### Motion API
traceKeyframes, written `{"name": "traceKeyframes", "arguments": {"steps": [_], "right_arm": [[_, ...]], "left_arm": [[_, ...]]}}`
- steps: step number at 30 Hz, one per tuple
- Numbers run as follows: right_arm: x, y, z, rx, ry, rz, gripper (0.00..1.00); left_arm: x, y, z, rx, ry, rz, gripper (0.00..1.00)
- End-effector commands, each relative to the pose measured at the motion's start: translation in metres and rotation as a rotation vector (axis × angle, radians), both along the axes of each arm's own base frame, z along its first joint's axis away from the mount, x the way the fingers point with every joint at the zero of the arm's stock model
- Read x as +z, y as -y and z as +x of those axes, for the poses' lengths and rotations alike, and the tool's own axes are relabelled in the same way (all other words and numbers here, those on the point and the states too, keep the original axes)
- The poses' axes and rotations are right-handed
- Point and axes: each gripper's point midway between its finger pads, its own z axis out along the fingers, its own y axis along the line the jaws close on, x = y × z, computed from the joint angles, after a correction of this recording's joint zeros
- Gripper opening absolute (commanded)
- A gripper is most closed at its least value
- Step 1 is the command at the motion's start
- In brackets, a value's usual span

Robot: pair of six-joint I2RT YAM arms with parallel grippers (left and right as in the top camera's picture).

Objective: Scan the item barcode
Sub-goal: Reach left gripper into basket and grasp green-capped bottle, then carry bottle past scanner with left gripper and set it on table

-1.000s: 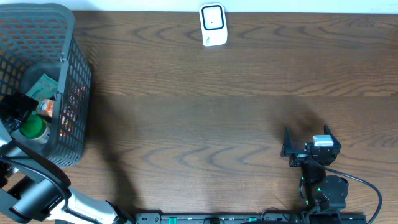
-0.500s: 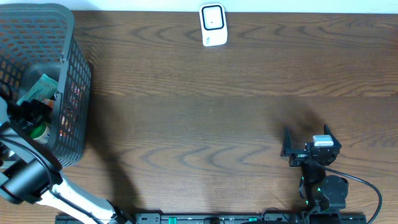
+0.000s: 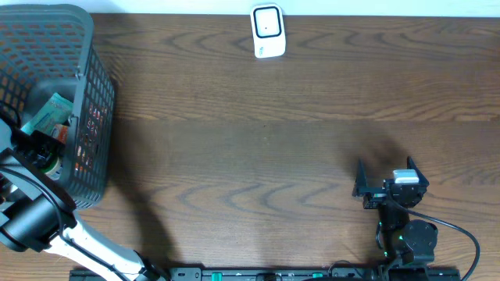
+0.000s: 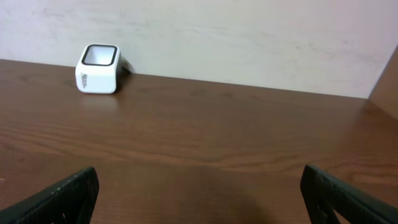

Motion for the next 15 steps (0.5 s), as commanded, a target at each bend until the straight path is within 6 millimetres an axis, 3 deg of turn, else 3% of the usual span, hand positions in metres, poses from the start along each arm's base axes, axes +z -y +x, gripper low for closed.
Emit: {"name": "traceKeyframes", "arguments": {"steps": [1,4,6,10,12,15], "right_arm": [[-0.001,0.003,0.000,-0.013,-0.002,0.015,0.99],[-0.001,0.003,0.000,-0.013,-0.002,0.015,0.99],[-0.001,0.003,0.000,-0.013,-0.002,0.015,0.99],[-0.001,0.003,0.000,-0.013,-0.002,0.015,0.99],[-0.001,0.003,0.000,-0.013,-0.002,0.016,0.99],[-0.001,0.003,0.000,-0.013,-0.002,0.015,0.99]], "left_arm": [[0.005,0.001,-0.003,-0.006,-0.021,-0.009,0.59],[0.038,-0.005,0.004,-0.006,0.026,0.035,0.59],[0.074,-0.010,0.010,-0.006,0.079,0.086,0.60],[0.166,-0.009,0.020,-0.011,0.259,0.198,0.60],[0.213,0.004,0.026,-0.029,0.388,0.234,0.60],[0.275,0.045,0.035,-0.113,0.587,0.269,0.61]]}}
